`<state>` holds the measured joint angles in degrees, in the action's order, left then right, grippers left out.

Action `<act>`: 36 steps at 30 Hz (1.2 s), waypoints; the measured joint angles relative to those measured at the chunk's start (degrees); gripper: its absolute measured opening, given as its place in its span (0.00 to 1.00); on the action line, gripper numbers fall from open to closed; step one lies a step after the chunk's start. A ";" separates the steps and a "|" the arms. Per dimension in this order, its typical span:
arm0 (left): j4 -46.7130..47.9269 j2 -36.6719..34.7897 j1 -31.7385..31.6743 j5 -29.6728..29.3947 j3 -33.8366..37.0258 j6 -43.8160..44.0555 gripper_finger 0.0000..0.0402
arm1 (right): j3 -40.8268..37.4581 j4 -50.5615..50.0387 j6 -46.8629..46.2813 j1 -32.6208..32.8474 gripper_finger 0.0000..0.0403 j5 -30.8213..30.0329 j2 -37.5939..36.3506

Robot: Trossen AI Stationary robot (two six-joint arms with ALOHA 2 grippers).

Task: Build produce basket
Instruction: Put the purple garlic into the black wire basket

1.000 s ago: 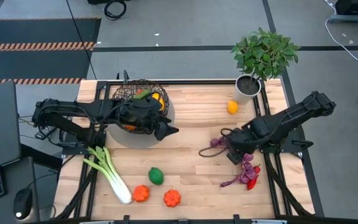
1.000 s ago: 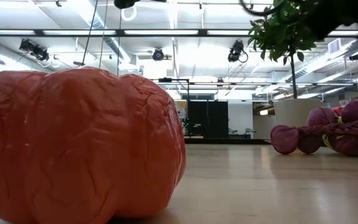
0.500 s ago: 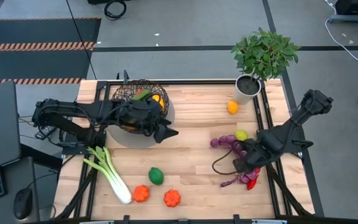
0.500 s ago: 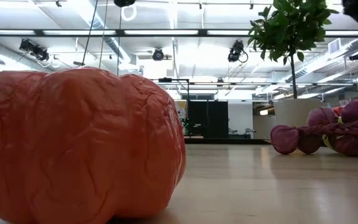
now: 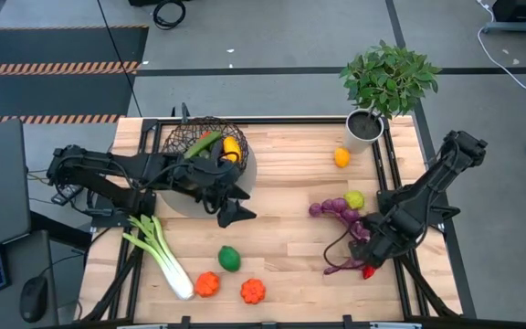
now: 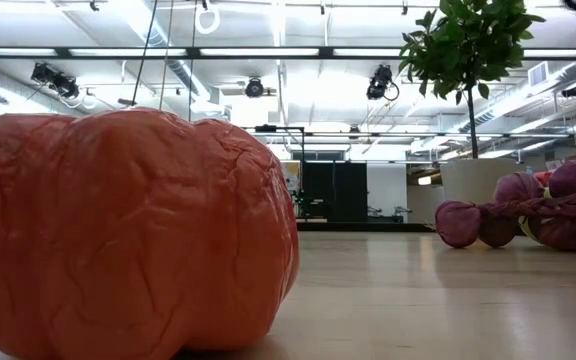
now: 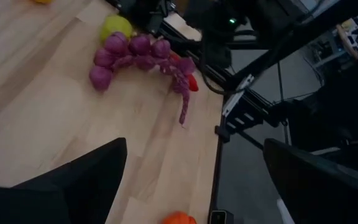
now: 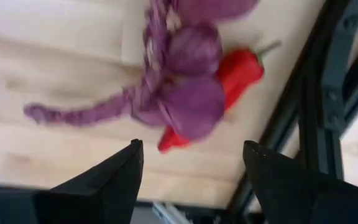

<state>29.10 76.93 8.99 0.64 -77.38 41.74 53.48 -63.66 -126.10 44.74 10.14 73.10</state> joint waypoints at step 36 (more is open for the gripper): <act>-0.04 0.00 -0.87 -4.03 0.00 7.58 0.96 | -7.00 3.62 16.83 -11.28 0.69 -11.19 -4.80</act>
<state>29.07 76.93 8.13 -3.39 -77.38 49.31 46.48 -60.04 -109.26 33.45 -1.05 68.30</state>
